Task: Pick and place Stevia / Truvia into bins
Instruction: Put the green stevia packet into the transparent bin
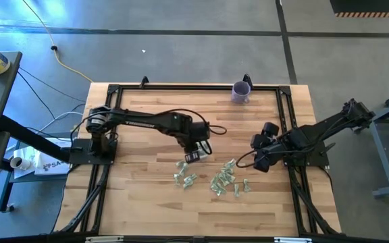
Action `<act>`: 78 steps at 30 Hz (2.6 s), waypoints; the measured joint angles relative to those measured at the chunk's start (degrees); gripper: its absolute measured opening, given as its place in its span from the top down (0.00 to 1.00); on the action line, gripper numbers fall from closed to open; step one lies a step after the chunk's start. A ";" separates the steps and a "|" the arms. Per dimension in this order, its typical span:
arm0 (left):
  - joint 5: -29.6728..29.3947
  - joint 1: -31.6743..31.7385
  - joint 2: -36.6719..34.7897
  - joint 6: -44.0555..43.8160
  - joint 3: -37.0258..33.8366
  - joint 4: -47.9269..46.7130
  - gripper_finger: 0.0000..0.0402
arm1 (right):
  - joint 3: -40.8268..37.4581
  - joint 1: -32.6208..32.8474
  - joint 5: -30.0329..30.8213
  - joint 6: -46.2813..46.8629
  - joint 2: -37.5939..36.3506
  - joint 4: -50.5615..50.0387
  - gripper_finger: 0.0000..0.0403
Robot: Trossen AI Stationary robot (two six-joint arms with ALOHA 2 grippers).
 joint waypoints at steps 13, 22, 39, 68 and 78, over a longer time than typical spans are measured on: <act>-7.12 -1.53 -0.93 2.55 1.34 7.72 0.64 | -0.02 -3.23 -0.04 -4.36 0.02 -0.33 0.24; 0.29 2.59 -0.51 2.59 1.18 2.70 0.81 | -0.02 -3.46 -1.36 -1.76 0.02 -1.44 0.24; 2.27 2.72 8.72 2.61 1.21 8.00 0.84 | -0.07 -3.46 0.04 0.82 0.02 -2.05 0.24; -9.75 -1.53 5.71 8.72 33.99 -31.80 0.82 | -0.07 -3.46 0.56 -1.36 0.02 -3.56 0.24; -15.38 -10.80 -1.42 -6.69 20.13 -31.87 0.58 | -1.62 -3.43 -0.61 -8.79 -0.08 -2.99 0.24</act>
